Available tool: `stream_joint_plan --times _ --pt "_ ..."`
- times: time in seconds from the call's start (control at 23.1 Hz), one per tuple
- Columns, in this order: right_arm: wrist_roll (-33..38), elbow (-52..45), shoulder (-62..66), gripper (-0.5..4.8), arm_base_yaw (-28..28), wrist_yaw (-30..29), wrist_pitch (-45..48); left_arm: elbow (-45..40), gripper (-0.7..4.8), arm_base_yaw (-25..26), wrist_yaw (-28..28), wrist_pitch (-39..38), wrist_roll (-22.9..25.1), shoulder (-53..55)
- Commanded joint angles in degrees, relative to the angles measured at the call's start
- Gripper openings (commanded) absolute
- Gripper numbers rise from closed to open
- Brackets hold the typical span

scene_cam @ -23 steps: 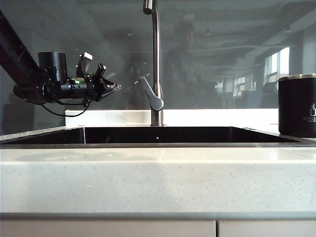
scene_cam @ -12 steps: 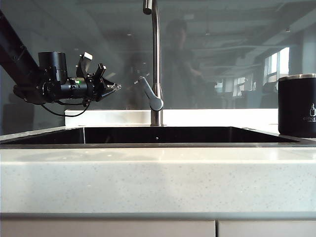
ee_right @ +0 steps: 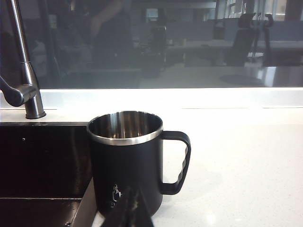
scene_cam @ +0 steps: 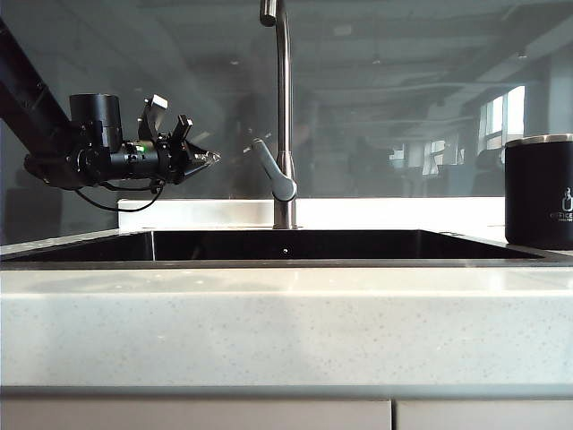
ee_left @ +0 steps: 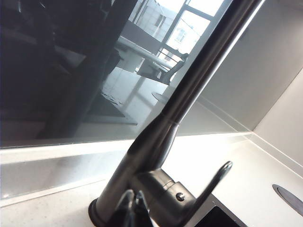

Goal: Pick up the mug next to the sink, go to the faucet to get some water, pour the water into the sink, and finally put the mug back to its place.

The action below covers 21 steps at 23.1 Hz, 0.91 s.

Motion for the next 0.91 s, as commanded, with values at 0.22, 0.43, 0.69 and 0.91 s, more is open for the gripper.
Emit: stream_joint_plan --times 0.22,0.43,0.69,0.91 --pt "-0.2 -0.2 -0.13 -0.05 -0.04 0.02 0.98 0.11 -0.05 0.0 0.15 0.15 0.04 -0.39" --pt "-0.2 -0.2 -0.13 -0.05 -0.04 0.02 1.01 0.11 -0.05 1.01 3.28 -1.9 -7.85 -1.81" --pt "-0.2 -0.2 -0.13 -0.05 -0.04 0.02 1.01 0.11 -0.05 2.21 -10.49 -32.96 14.86 -16.55" --pt "-0.2 -0.2 -0.13 -0.05 -0.07 0.0 0.98 -0.15 -0.04 2.43 -38.69 -62.45 31.8 -35.36"
